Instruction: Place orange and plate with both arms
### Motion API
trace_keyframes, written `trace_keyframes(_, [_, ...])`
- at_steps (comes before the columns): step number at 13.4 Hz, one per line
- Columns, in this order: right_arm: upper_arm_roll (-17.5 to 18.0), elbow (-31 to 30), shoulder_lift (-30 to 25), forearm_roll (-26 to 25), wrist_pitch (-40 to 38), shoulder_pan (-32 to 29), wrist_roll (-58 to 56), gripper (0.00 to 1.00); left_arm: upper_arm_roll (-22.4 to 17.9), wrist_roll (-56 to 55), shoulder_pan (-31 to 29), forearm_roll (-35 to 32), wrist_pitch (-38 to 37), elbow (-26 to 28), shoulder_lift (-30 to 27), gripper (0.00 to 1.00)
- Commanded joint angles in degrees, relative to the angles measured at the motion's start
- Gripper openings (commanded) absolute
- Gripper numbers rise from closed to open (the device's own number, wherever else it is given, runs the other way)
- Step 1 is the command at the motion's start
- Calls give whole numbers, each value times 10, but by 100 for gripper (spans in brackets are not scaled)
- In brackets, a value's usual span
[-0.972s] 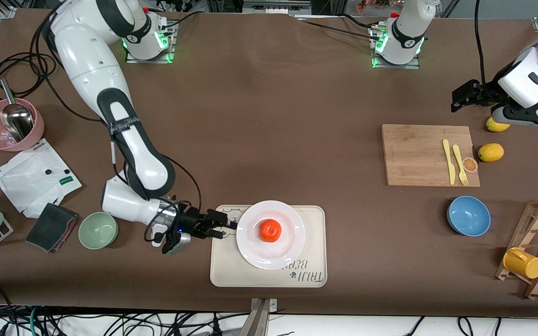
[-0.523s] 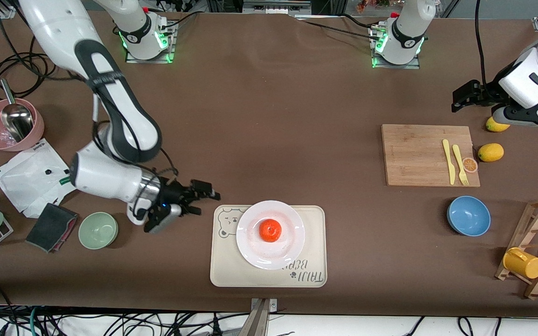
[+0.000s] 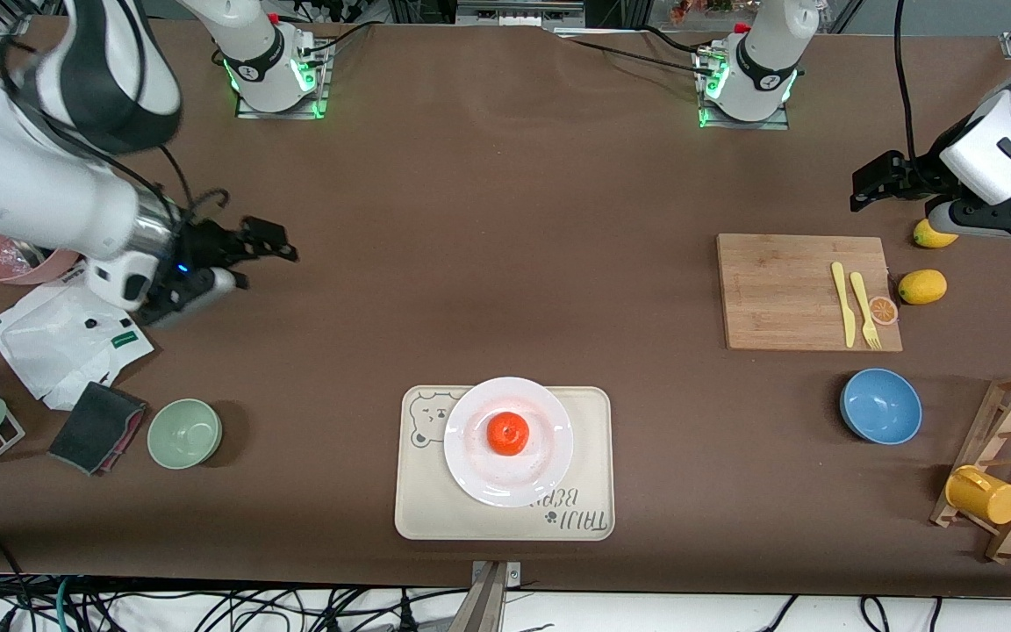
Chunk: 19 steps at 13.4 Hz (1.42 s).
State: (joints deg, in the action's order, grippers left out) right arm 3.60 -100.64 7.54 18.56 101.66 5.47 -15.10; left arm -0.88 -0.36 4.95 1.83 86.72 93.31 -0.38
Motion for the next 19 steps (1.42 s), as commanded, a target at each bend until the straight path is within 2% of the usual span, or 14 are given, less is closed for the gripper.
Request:
trace_keyframes(1, [-38,-15,-55,-95,-56,1,9,100,0,14,1,-15,-11,-15,5,100])
trace_keyframes(3, [-69,0,-66,-162,-72,1,7,100,1,13,2,-15,-11,-15,5,100])
trace_keyframes(5, [-90,5,-71,-154,-76,1,4,100,1,11,3,-15,-11,-15,5,100])
trace_keyframes(8, [-63,46,-92,-164,-143,1,58,100,3,11,5,-16,-11,-15,5,100])
trace_keyframes(10, [-63,80,-90,-167,-183,1,92,100,2,14,3,-16,-12,-15,4,100])
trace_keyframes(19, [-63,84,-78,-171,-129,9,91,100,3,12,4,-14,-29,-16,3,100])
